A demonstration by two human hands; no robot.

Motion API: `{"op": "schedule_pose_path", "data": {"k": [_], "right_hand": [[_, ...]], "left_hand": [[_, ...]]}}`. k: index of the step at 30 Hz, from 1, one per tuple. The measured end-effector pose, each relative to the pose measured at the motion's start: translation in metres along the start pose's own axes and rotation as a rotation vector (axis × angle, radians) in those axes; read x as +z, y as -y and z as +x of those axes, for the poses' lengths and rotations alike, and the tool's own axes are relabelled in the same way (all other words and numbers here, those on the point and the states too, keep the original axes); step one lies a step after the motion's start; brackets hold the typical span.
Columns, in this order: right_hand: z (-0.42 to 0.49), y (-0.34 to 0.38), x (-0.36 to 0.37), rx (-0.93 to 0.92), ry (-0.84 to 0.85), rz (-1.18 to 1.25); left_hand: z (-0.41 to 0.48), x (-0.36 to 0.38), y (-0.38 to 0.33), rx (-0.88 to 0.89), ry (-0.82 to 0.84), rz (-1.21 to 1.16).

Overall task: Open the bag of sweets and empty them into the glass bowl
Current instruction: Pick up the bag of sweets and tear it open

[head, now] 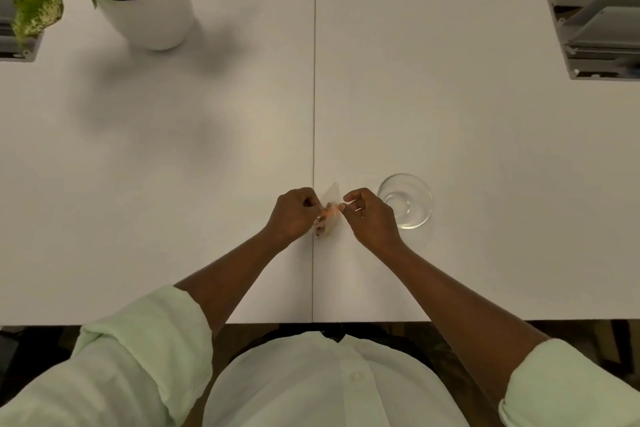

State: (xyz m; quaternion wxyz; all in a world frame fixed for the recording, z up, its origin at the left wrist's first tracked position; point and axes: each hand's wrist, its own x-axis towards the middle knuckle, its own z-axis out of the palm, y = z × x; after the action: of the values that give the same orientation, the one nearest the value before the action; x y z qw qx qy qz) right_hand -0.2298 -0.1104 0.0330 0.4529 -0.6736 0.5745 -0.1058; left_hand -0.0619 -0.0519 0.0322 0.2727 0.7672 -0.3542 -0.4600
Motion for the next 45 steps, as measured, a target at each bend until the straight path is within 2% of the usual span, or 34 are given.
{"op": "schedule_pose_path", "data": {"k": [4, 21, 37, 45], "right_hand": [[-0.006, -0.006, -0.005, 0.125, 0.085, 0.129], [-0.019, -0.014, -0.021, 0.294, 0.177, 0.433], [-0.023, -0.016, -0.023, 0.303, 0.178, 0.48], [-0.023, -0.013, -0.023, 0.309, 0.149, 0.417]], "left_hand": [[-0.004, 0.014, -0.011, -0.104, 0.101, -0.194], [-0.009, 0.044, -0.023, -0.185, 0.15, -0.279], [-0.014, 0.044, -0.026, -0.182, 0.174, -0.283], [-0.017, 0.048, -0.023, -0.07, 0.196, -0.122]]}}
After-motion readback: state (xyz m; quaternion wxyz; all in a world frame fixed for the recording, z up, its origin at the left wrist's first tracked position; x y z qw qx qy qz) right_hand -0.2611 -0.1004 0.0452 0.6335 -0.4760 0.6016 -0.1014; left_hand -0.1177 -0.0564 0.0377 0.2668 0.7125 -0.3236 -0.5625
